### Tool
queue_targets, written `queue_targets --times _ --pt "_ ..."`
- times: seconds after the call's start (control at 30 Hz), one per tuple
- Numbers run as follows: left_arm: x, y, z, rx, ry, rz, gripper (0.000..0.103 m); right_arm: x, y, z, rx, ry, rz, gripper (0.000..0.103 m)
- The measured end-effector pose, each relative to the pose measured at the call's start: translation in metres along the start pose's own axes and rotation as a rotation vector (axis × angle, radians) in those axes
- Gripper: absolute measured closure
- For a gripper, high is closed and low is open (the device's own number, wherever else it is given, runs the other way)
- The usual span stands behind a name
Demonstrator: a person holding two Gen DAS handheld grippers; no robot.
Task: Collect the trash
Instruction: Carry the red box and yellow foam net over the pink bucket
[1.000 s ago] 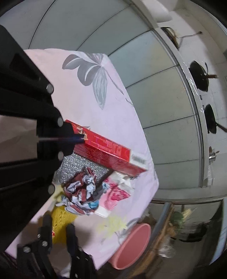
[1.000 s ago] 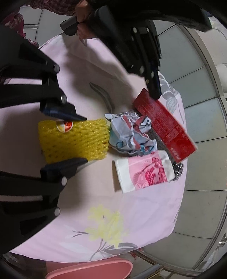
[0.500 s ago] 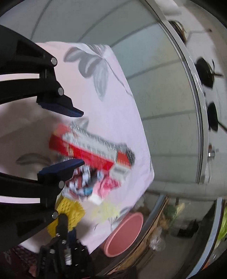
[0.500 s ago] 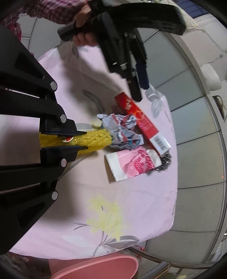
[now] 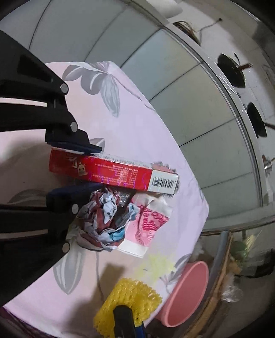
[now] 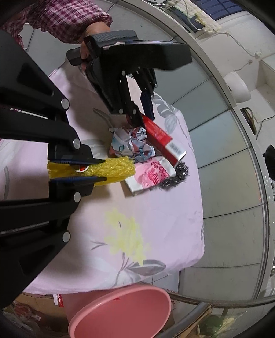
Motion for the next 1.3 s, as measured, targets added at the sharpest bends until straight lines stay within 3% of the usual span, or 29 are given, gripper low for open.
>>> queue_targets --times 0.23,0.43,0.7,0.9,1.3 --pt "-0.004 0.035 0.024 0.086 0.188 -0.039 0.081 -0.006 0.013 -0.015 -0.005 -0.026 -0.047 0.094" --pt "-0.028 0.065 0.024 0.178 0.318 -0.111 0.081 -0.01 0.031 -0.031 0.013 -0.05 -0.092 0.094" --pt "-0.075 0.091 -0.026 0.29 0.284 -0.222 0.081 -0.013 0.06 -0.073 0.088 -0.12 -0.163 0.094" --pt "-0.107 0.091 -0.079 0.375 0.277 -0.263 0.081 -0.011 0.082 -0.122 0.176 -0.204 -0.214 0.094" --pt "-0.133 0.075 -0.148 0.478 0.264 -0.248 0.081 0.001 0.098 -0.162 0.241 -0.265 -0.229 0.094"
Point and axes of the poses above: each gripper's, at about its wrist camera, not at the fingertips, and y roughly against the way its jaws point, z to its left, x to its underside, the point moved 7 cm from there along -y, roughly the way its jaws point, and after that the axes turned 4 degrees about y, right-handed, at the moved point
